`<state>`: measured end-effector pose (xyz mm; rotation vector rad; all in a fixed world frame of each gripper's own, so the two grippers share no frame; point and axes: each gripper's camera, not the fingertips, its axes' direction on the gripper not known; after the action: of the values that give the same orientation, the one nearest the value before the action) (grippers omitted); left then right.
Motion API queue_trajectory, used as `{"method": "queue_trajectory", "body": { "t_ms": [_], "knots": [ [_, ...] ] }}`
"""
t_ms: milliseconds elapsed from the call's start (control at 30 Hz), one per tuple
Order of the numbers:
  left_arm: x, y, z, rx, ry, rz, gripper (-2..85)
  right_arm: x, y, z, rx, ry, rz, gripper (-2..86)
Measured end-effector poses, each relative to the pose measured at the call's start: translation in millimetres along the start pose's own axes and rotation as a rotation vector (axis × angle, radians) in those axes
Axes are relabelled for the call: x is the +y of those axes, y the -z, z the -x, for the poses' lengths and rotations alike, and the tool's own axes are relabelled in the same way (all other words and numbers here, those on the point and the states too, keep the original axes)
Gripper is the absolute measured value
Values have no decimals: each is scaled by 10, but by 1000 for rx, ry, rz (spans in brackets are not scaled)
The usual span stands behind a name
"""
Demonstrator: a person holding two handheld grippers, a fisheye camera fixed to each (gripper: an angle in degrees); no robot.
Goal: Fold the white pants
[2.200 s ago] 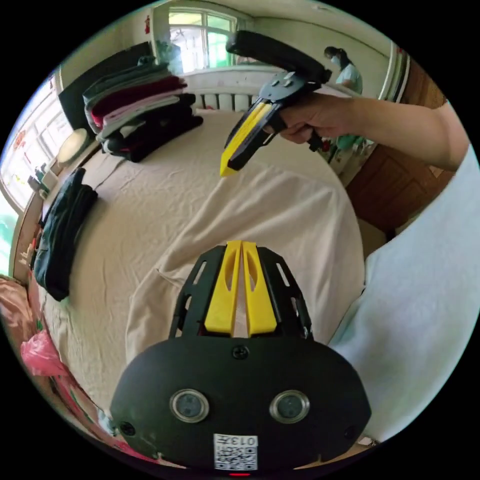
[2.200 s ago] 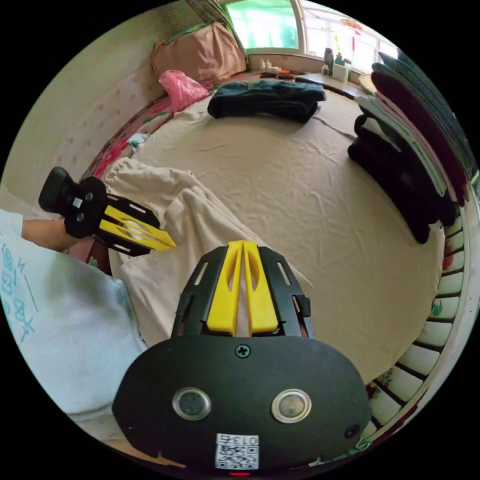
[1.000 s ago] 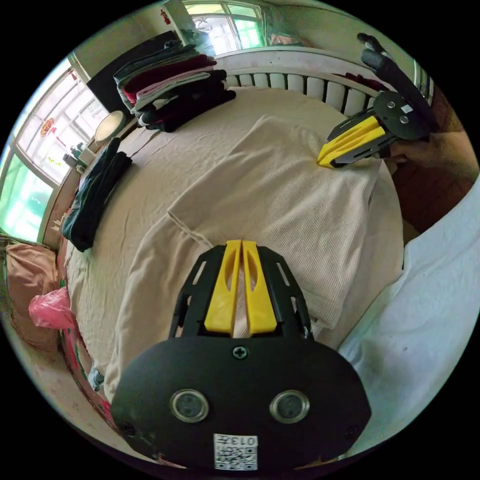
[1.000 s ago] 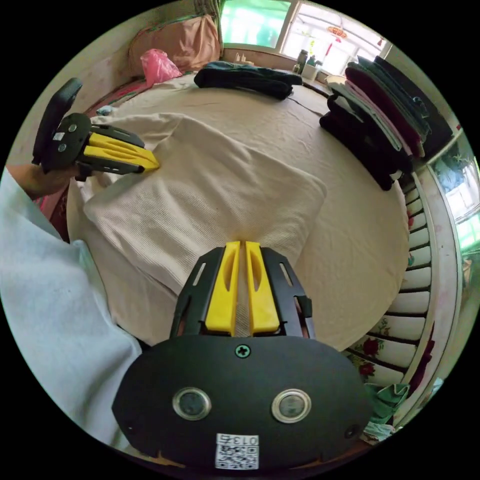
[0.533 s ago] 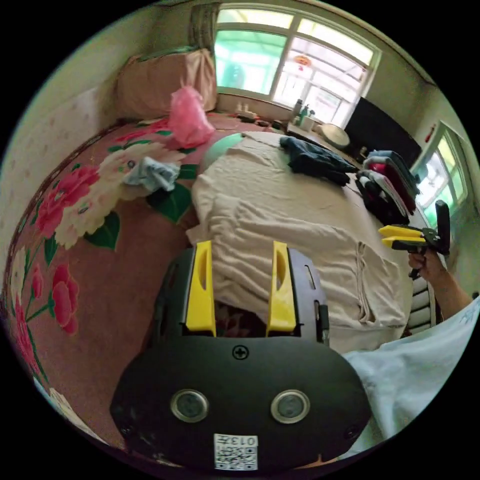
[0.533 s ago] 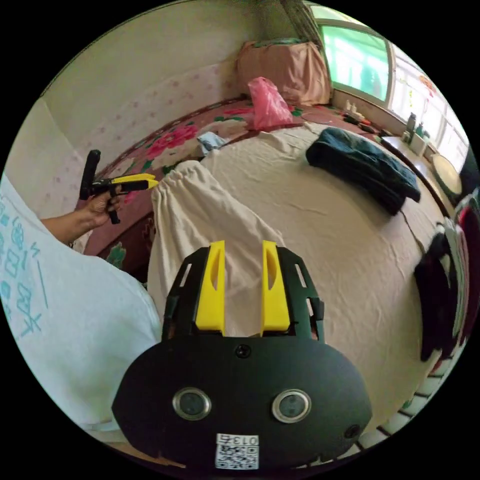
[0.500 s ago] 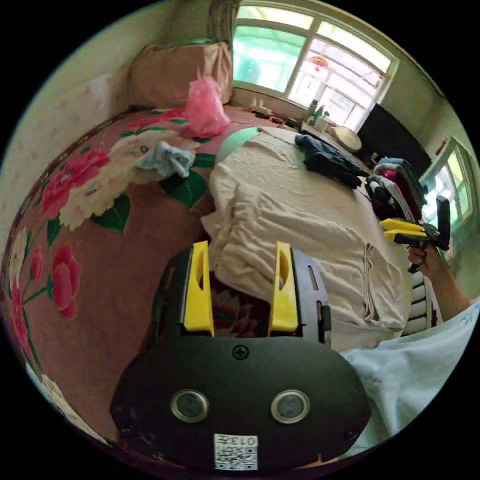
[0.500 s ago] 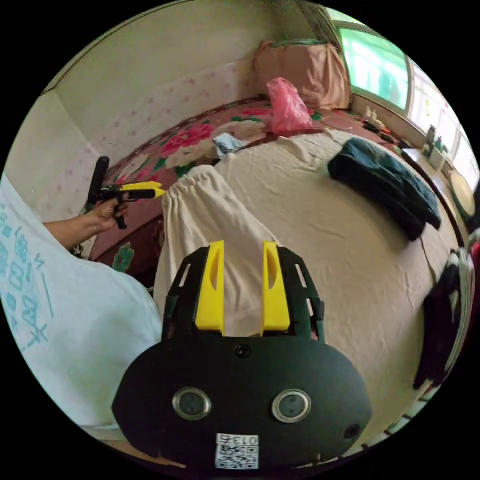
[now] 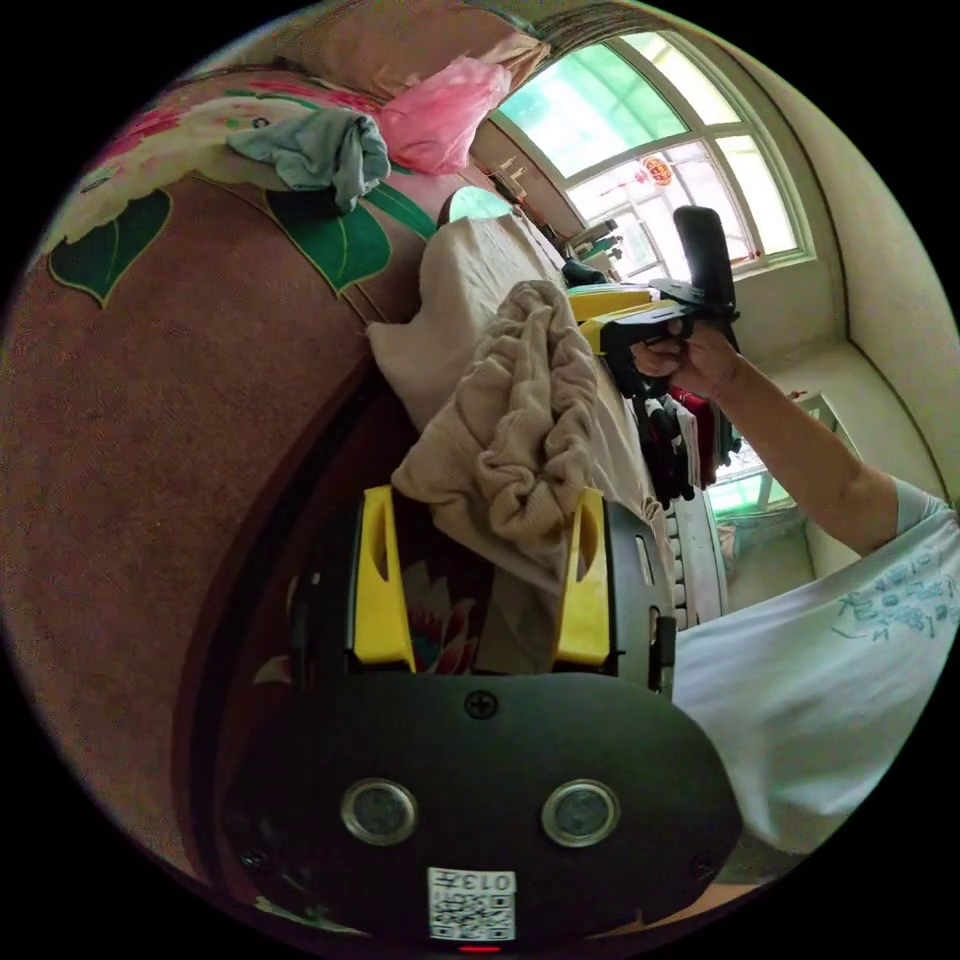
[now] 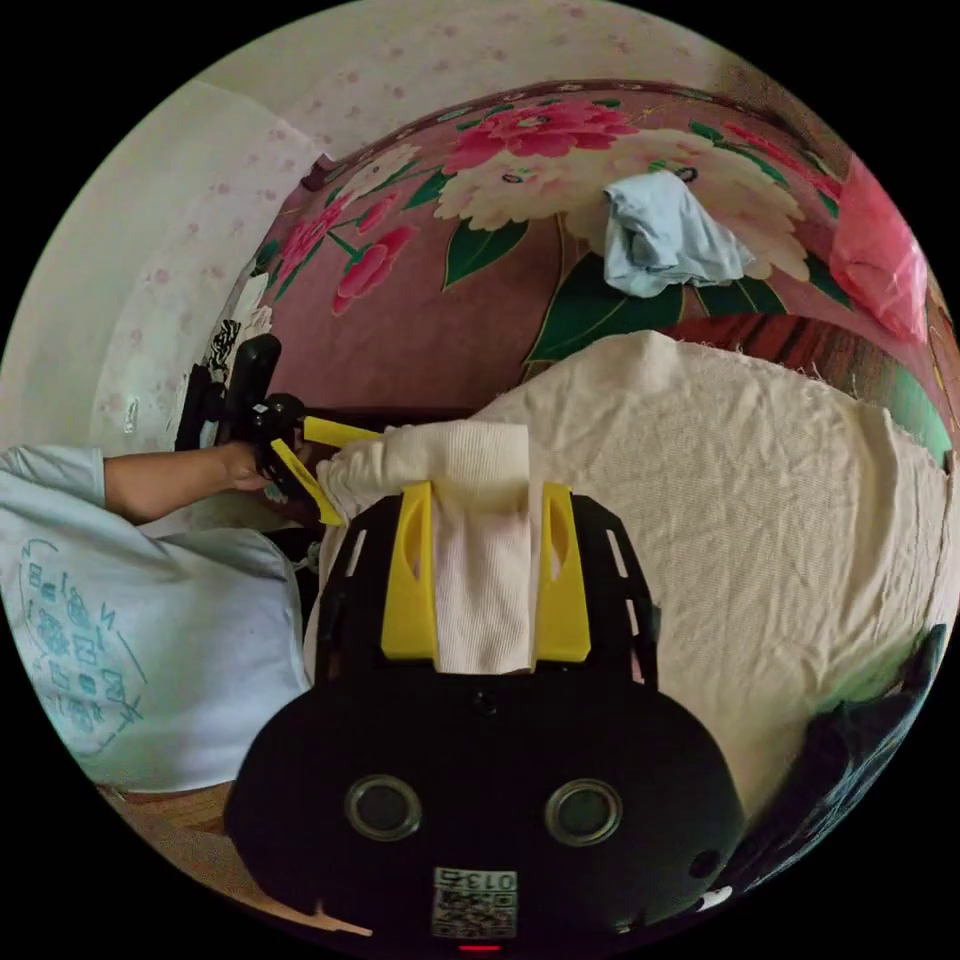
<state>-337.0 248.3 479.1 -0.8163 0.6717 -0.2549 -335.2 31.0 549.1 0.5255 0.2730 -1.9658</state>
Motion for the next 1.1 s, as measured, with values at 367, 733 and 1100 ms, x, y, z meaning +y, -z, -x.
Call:
{"method": "queue_trajectory", "body": {
  "t_ms": [367, 733, 1100],
  "knots": [
    [145, 251, -191, 49, -19, 43, 85, -178, 476, 329, 20, 70, -14, 73],
    [209, 650, -2339, 24, -586, -22, 72, 1505, 2931, 1378, 234, 234, -499, 73],
    [730, -1082, -4712, 149, -1174, 370, 72, 4901, 3748, 1789, 493, -270, -621, 75]
  ]
}}
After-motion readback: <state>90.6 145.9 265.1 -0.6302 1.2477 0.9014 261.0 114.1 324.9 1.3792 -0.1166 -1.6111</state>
